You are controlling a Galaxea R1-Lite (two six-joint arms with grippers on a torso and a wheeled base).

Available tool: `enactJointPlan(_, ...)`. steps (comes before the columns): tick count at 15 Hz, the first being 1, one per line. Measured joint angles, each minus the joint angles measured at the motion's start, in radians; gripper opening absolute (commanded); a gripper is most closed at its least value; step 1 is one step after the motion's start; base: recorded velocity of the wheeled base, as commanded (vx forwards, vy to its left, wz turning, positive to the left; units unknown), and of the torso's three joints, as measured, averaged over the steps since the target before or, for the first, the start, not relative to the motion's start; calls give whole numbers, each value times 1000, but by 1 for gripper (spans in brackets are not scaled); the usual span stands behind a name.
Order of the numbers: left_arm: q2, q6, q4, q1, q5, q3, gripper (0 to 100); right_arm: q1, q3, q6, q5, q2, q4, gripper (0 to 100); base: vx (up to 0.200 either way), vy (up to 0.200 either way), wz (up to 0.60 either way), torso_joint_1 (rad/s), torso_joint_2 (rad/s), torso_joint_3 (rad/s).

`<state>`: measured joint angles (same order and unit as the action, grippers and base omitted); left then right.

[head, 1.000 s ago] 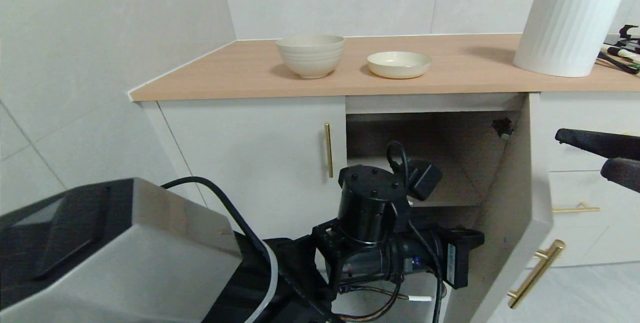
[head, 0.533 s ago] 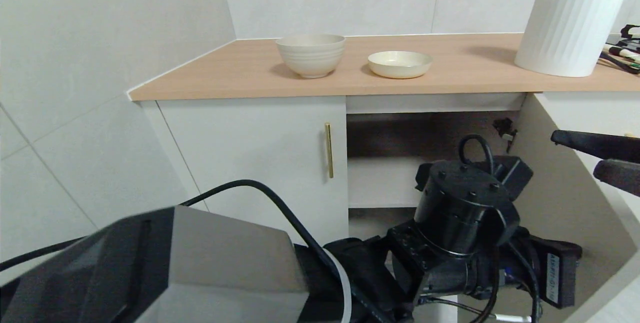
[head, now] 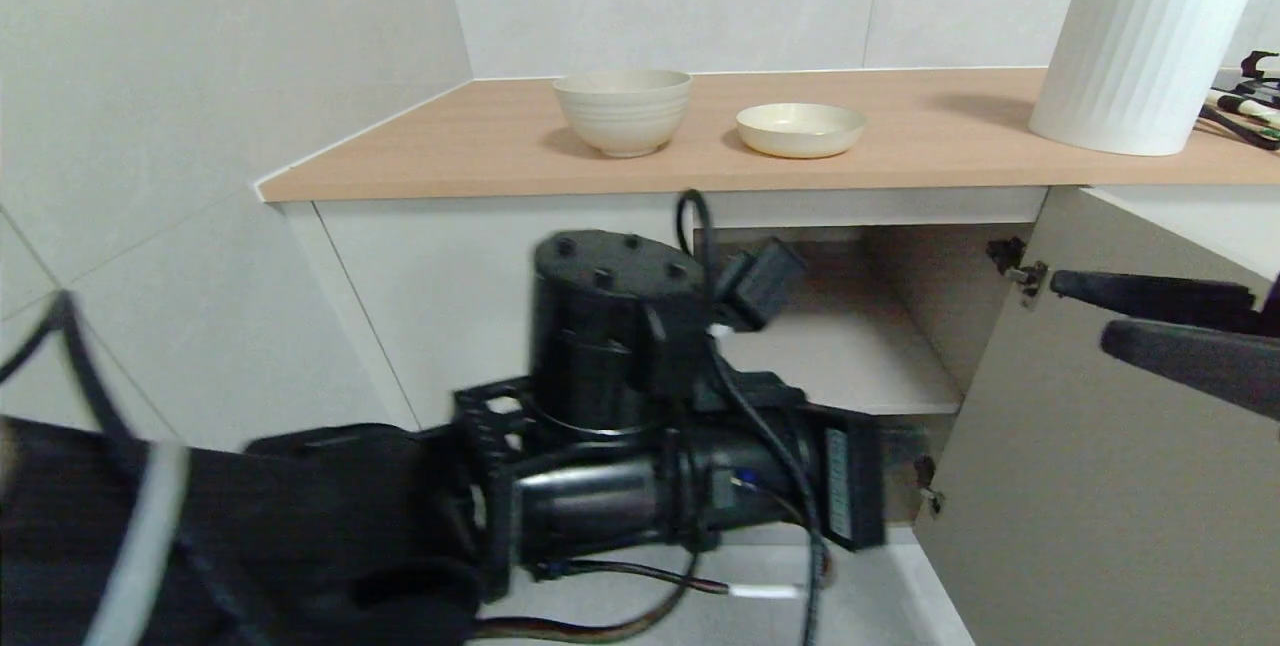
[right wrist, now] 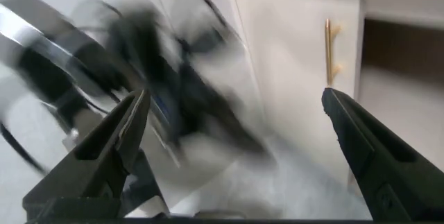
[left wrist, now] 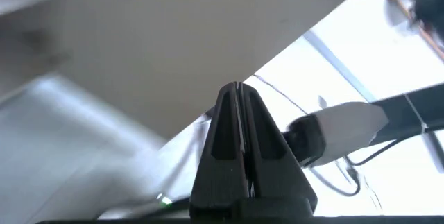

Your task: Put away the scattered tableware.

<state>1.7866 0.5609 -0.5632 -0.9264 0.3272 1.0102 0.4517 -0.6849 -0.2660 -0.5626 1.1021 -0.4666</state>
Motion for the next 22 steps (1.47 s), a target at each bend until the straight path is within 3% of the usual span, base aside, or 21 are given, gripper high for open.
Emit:
enactJointPlan(2,-186,-37,216,143,-2,-56,0,1,-39,3,23,95,1,100,0,0,0,0,0,0)
enactJointPlan(4,-351,-115,374,295,-5,-97,0,1,-81,37,112,182,12,100,0,0,0,0,0,0)
enactJointPlan(5,-423,-150,413,357,-6,-122,0,4,-99,75,199,217,27,100,0,0,0,0,0,0)
enactJointPlan(7,-542,-189,447,452,-6,-174,0,24,-126,171,464,266,61,100,0,0,0,0,0,0)
enactJointPlan(8,-591,-197,453,491,-7,-198,0,46,-141,219,578,284,74,100,0,0,0,0,0,0)
enactJointPlan(9,-626,-201,455,516,-7,-212,0,70,-159,244,623,295,82,100,0,0,0,0,0,0)
enactJointPlan(13,-687,-230,455,544,-6,-226,0,102,-183,199,637,268,157,100,0,0,0,0,0,0)
enactJointPlan(14,-694,-230,455,545,-6,-226,100,105,-191,193,636,253,168,100,0,0,0,0,0,0)
enactJointPlan(22,-703,-241,449,547,-8,-219,100,106,-233,179,641,190,218,100,0,0,0,0,0,0)
